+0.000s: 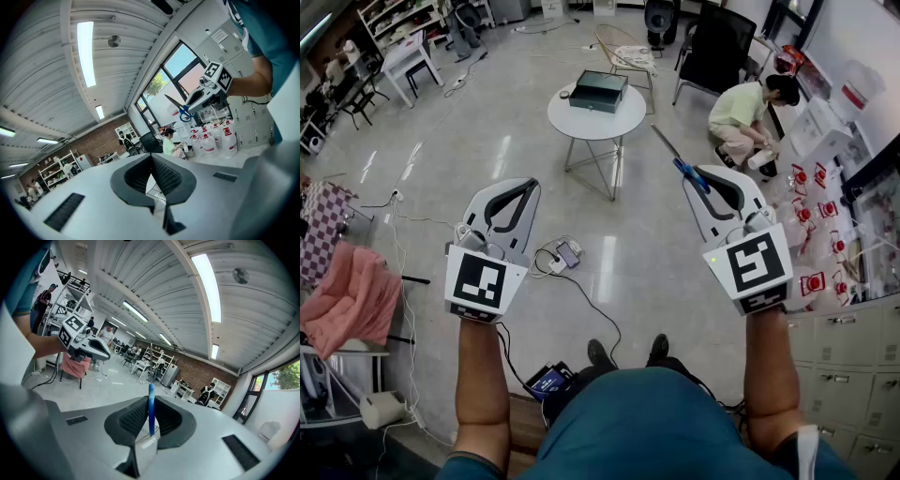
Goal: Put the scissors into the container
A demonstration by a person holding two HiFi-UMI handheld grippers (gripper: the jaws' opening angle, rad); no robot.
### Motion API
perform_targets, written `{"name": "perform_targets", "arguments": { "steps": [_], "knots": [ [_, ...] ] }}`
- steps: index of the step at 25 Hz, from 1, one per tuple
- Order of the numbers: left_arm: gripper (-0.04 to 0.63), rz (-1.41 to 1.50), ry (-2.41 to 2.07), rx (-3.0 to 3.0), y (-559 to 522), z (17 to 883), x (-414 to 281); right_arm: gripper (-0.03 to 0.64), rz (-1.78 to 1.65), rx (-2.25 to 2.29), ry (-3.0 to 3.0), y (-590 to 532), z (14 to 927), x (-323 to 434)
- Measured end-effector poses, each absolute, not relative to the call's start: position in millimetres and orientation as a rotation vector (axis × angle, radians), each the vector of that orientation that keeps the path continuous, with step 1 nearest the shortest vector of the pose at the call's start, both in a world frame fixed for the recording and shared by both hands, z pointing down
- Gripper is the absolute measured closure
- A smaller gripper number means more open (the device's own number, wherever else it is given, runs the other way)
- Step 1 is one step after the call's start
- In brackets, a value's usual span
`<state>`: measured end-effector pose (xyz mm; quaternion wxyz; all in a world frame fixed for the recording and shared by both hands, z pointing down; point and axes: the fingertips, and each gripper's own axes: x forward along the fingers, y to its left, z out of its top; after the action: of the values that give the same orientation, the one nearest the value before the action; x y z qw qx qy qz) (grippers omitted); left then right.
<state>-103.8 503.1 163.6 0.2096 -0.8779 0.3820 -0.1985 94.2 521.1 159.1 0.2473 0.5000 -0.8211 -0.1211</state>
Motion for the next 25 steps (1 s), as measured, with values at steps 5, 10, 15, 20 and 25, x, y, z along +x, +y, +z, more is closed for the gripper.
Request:
{"name": "perform_targets", "arguments": {
  "steps": [5, 10, 15, 20, 25],
  "knots": [
    [0.578, -0.556, 1.049, -2.445, 502, 165, -116, 0.565, -0.322, 1.362, -2.248, 522, 155, 81],
    [0.578, -0.546, 1.036, -2.450, 501, 167, -130, 0.565, -0.313, 1.366, -2.242, 522, 159, 66],
    [0.578, -0.541, 1.018, -2.461, 497, 172, -145, 0.565, -0.303, 1.382, -2.244, 518, 158, 50],
    [0.578, -0.525, 1.010, -2.469, 494, 173, -160, 0.563, -0.283, 1.396, -2.271, 517, 158, 34],
    [0.578, -0.510, 0.992, -2.477, 491, 172, -174, 0.563, -0.270, 1.398, -2.284, 515, 153, 15]
  ]
}}
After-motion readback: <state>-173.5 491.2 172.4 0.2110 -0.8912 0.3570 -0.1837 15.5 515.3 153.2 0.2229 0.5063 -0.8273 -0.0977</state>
